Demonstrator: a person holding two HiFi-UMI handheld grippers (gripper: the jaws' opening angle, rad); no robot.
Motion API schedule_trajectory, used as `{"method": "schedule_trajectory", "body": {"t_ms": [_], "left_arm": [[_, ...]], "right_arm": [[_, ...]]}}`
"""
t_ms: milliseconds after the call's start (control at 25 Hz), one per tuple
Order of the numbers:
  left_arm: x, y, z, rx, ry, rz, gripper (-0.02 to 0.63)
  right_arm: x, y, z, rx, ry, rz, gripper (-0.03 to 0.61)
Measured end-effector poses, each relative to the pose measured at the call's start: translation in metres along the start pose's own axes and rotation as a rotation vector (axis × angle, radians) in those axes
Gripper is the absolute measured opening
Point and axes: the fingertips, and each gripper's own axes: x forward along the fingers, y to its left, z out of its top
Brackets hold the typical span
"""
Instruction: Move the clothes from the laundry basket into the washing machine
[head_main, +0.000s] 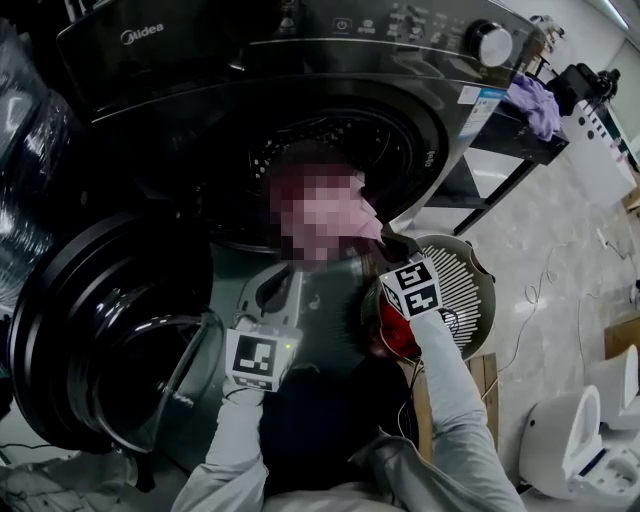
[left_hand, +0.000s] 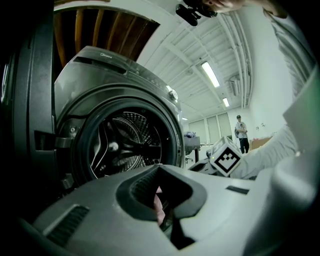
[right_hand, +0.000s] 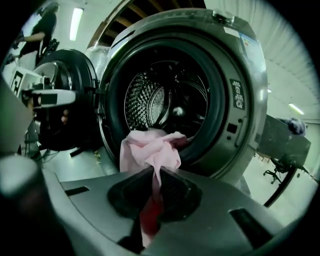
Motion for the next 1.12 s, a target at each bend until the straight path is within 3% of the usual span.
{"method": "schedule_trajectory", "body": {"t_ms": [280,600,680,760,840,880,1000,1120], "left_arm": [[0.002,0.002,-0.001,-0.003,-0.002,0.001,0.02],[-0.008,0.011,-0.002,-0.001,0.005,0.024,0.02],[-0.009,0.012,-0.002,0.001,0.003,0.024,0.02],[-0.009,0.012,-0.001,0.004,0.001,0.02,0.02],[-0.01,0.011,-0.002,0.003,0.003,0.016,0.02],[-0.01,0.011,-0.002,0.001,0.005,0.014,0.02],[-0.009,0.012,-0.002,0.0,0.005,0.013,0.02],[-0.009,0.013,-0.001,-0.005,0.0,0.022,0.02]], "right_arm": [[0.048,0.017,0.09,0.033,-0.204,0.021,0.04],[0.117,0.012,0.18,0.042,-0.419,-0.053,0.04],[0.137,0.018,0.182,0.03,-0.394,-0.037,0.04],[0.156,0.026,0.166,0.037,-0.304,-0.001,0.053],[0.165,0.033,0.145,0.065,-0.232,0.037,0.186],[0.166,0.034,0.138,0.077,-0.217,0.047,0.22],[0.159,0.032,0.128,0.103,-0.212,0.054,0.273],[0.144,0.03,0.124,0.121,-0.225,0.07,0.284]]}}
